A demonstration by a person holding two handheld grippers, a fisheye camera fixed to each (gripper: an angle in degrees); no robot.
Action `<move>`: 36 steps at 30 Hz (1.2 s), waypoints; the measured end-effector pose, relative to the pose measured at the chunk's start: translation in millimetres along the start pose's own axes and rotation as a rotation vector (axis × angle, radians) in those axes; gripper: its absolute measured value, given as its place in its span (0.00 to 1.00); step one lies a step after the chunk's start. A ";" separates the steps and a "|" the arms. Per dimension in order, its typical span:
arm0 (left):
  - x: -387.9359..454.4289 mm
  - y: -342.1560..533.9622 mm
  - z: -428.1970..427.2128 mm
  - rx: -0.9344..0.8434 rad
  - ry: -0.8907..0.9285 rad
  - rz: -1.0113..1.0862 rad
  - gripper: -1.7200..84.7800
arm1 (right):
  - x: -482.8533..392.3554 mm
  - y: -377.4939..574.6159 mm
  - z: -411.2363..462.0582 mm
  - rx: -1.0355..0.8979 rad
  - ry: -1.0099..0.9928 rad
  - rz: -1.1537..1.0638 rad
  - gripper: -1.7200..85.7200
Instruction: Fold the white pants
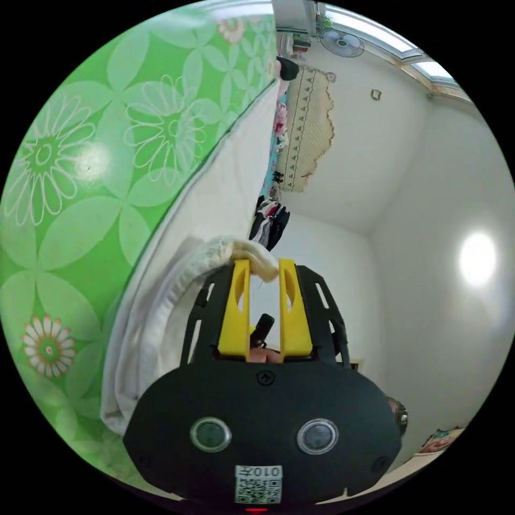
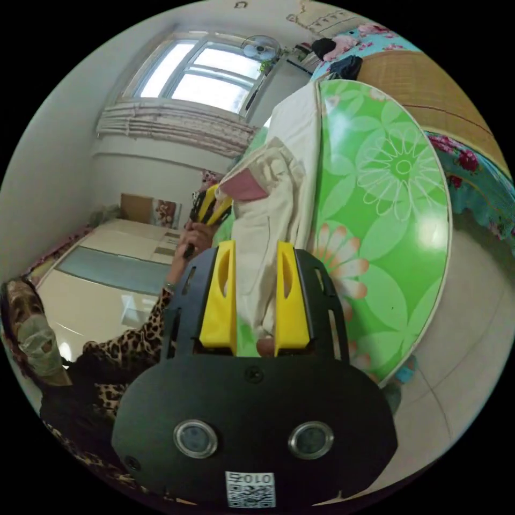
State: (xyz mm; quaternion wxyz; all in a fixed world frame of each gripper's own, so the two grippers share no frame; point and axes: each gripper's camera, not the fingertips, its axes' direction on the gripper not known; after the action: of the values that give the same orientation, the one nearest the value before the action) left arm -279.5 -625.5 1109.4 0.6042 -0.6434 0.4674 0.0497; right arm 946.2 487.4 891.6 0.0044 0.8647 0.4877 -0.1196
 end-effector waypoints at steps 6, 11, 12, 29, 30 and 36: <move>34.7 24.1 -15.6 0.102 0.140 0.129 0.05 | -7.4 -11.0 37.2 -0.053 0.094 0.002 0.11; 42.9 102.3 -32.2 0.215 -0.182 0.257 0.03 | -17.3 13.7 33.9 -0.011 0.075 -0.006 0.14; 40.8 115.0 -33.7 0.226 -0.233 0.266 0.03 | -19.3 25.2 29.8 -0.008 0.087 -0.018 0.15; -29.0 244.6 30.1 0.203 -0.576 0.316 0.02 | -66.3 65.5 106.1 -0.236 0.426 -0.121 0.11; -29.0 244.8 29.4 0.200 -0.568 0.306 0.02 | -67.7 65.9 102.6 -0.234 0.396 -0.102 0.11; -23.9 284.3 5.7 0.018 -0.602 0.281 0.02 | -83.7 100.5 94.8 -0.288 0.136 -0.059 0.09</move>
State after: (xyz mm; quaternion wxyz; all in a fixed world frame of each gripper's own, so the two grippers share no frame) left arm -478.1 -560.4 915.1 0.7083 -0.5234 0.3524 0.3164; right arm 970.4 352.4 806.3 0.0916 0.8466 0.5241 0.0105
